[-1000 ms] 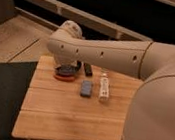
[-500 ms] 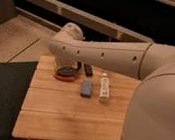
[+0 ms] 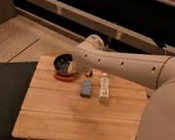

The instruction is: Place the white sponge in the ceramic cup

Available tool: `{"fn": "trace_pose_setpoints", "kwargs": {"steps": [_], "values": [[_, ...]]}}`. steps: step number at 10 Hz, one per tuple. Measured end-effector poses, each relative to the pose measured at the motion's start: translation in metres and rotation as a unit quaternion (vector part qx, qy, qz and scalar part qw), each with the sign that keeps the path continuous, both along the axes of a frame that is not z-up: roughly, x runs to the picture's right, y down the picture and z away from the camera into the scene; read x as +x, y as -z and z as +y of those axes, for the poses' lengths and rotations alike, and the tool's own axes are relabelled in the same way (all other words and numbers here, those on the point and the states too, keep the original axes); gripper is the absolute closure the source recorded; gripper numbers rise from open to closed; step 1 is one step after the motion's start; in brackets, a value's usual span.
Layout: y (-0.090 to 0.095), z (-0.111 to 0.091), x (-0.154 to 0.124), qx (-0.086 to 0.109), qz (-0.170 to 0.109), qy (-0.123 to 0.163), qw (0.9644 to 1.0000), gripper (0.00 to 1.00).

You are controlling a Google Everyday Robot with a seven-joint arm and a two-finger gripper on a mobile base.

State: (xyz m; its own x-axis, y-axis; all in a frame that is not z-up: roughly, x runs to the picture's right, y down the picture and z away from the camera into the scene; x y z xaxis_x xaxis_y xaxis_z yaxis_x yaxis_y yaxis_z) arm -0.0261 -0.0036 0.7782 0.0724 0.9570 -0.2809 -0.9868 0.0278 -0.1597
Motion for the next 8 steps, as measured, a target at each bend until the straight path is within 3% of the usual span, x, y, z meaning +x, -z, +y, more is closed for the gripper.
{"fn": "trace_pose_setpoints", "kwargs": {"steps": [3, 8], "values": [[-0.019, -0.005, 0.022, 0.020, -0.009, -0.011, 0.9997, 0.35], [-0.021, 0.000, 0.022, 0.015, -0.007, -0.010, 0.9998, 0.35]]}}
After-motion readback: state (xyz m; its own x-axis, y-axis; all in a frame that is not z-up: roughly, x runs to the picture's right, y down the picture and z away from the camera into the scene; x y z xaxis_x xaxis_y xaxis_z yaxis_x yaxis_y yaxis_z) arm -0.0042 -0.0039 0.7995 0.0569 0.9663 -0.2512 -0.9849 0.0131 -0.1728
